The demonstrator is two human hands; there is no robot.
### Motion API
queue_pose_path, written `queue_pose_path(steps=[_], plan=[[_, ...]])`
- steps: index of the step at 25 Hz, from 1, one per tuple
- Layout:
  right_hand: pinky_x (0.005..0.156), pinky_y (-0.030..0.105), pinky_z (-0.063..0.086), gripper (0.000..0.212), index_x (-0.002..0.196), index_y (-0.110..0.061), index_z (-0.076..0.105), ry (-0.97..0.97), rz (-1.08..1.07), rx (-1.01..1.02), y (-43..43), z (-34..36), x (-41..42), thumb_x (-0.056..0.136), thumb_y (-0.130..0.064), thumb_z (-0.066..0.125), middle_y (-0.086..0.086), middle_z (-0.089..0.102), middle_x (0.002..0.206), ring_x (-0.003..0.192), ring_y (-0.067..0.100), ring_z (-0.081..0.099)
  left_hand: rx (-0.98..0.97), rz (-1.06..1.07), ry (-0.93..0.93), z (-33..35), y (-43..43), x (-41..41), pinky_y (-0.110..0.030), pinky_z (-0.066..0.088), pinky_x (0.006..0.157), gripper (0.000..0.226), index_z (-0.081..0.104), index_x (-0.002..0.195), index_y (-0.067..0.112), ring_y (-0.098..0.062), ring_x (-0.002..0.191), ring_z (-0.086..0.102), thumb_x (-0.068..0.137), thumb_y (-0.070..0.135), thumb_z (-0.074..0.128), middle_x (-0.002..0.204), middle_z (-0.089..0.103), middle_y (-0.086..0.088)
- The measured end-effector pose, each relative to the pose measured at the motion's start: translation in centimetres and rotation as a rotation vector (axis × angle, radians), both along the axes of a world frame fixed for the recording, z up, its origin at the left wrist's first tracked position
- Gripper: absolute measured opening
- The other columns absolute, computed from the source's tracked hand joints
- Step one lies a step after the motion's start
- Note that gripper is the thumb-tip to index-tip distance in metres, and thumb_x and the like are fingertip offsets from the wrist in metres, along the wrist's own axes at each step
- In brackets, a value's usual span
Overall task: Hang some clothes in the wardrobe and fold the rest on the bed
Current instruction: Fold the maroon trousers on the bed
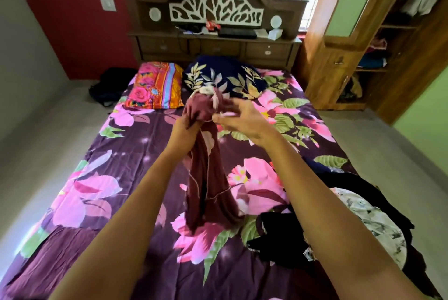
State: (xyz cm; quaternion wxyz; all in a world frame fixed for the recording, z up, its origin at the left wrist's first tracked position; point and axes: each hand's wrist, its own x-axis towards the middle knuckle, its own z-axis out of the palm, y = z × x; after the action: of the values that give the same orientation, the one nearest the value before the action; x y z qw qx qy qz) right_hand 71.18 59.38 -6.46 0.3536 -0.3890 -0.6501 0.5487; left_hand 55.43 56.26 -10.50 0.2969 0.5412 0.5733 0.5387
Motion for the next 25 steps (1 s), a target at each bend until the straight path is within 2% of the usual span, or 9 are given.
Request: queue_pose_path(steps=[4, 7, 10, 13, 16, 17, 21, 23, 25], plan=[[0.096, 0.041, 0.05, 0.034, 0.114, -0.002, 0.06, -0.231, 0.231, -0.098, -2.6, -4.1, -1.3, 0.081, -0.004, 0.071, 0.012, 0.066, 0.105, 0.097, 0.021, 0.061, 0.047, -0.038, -0.46, 2.6, 0.0, -1.5, -0.022, 0.05, 0.069, 0.016, 0.059, 0.082, 0.012, -0.011, 0.07, 0.061, 0.094, 0.006, 0.051, 0.073, 0.063, -0.002], [0.086, 0.029, 0.052, 0.026, 0.114, 0.009, 0.058, -0.12, 0.13, -0.051, -4.2, -4.5, -3.2, 0.09, 0.0, 0.058, 0.019, 0.065, 0.102, 0.089, 0.023, 0.06, 0.029, -0.067, -0.713, 3.2, -0.9, -1.8, -0.024, 0.054, 0.066, 0.015, 0.062, 0.085, 0.012, -0.01, 0.069, 0.067, 0.095, 0.01, 0.051, 0.071, 0.07, 0.002], [0.078, 0.028, 0.056, 0.021, 0.112, 0.01, 0.057, 0.089, 0.058, -0.085, -4.4, -2.8, -4.0, 0.093, 0.001, 0.052, 0.009, 0.068, 0.088, 0.079, 0.019, 0.065, -0.093, -0.225, -0.835, 3.6, -1.9, -2.7, -0.028, 0.056, 0.07, 0.021, 0.062, 0.103, 0.01, -0.017, 0.082, 0.069, 0.096, 0.025, 0.05, 0.089, 0.071, -0.007], [0.049, 0.021, 0.054, 0.016, 0.098, -0.007, 0.061, 0.329, -0.025, -0.163, -3.9, 0.3, -3.7, 0.097, -0.003, 0.047, -0.005, 0.07, 0.066, 0.057, 0.007, 0.066, -0.375, -0.391, -0.615, 2.0, -4.2, -3.2, -0.021, 0.056, 0.065, 0.041, 0.064, 0.1, 0.011, -0.01, 0.076, 0.07, 0.087, 0.048, 0.053, 0.083, 0.074, -0.002], [0.046, 0.024, 0.054, 0.016, 0.09, -0.012, 0.061, 0.529, -0.161, -0.285, -2.7, 2.3, -2.0, 0.098, -0.01, 0.047, -0.002, 0.069, 0.062, 0.053, 0.008, 0.065, -0.453, -0.539, -0.263, -1.0, -5.3, -5.2, -0.019, 0.055, 0.068, 0.063, 0.074, 0.085, 0.015, -0.009, 0.077, 0.069, 0.04, 0.056, 0.088, 0.084, 0.074, -0.001], [0.047, 0.025, 0.055, 0.015, 0.091, -0.011, 0.06, 0.601, -0.217, -0.308, -2.3, 2.6, -1.2, 0.098, -0.01, 0.047, 0.0, 0.069, 0.063, 0.055, 0.01, 0.066, -0.438, -0.571, -0.151, -1.4, -5.3, -5.8, -0.019, 0.053, 0.071, 0.061, 0.076, 0.086, 0.017, -0.009, 0.081, 0.069, 0.038, 0.052, 0.09, 0.089, 0.074, -0.002], [0.06, 0.033, 0.059, 0.012, 0.106, -0.005, 0.053, 0.804, -0.344, -0.386, -0.9, 2.4, 2.1, 0.099, -0.008, 0.043, 0.009, 0.071, 0.077, 0.068, 0.018, 0.07, -0.38, -0.527, -0.061, -0.5, -4.9, -5.5, -0.016, 0.051, 0.065, 0.009, 0.071, 0.091, 0.014, -0.003, 0.071, 0.066, 0.085, 0.014, 0.066, 0.079, 0.073, 0.005], [0.065, 0.035, 0.057, 0.022, 0.099, -0.006, 0.056, 0.489, -0.316, -0.402, -0.9, 1.5, 2.8, 0.102, -0.02, 0.04, 0.011, 0.066, 0.083, 0.07, 0.019, 0.066, -0.321, -0.449, -0.214, 0.6, -4.3, -3.6, -0.018, 0.053, 0.062, 0.016, 0.066, 0.092, 0.01, -0.004, 0.063, 0.064, 0.094, 0.008, 0.05, 0.071, 0.071, 0.006], [0.067, 0.037, 0.053, 0.046, 0.095, -0.001, 0.062, -0.099, -0.258, -0.225, -1.9, 0.4, 2.9, 0.098, -0.043, 0.043, 0.018, 0.066, 0.087, 0.069, 0.021, 0.062, -0.265, -0.292, -0.43, 1.8, -3.4, -1.7, -0.02, 0.054, 0.064, 0.02, 0.065, 0.09, 0.012, -0.006, 0.063, 0.065, 0.097, 0.012, 0.047, 0.07, 0.071, 0.006]])
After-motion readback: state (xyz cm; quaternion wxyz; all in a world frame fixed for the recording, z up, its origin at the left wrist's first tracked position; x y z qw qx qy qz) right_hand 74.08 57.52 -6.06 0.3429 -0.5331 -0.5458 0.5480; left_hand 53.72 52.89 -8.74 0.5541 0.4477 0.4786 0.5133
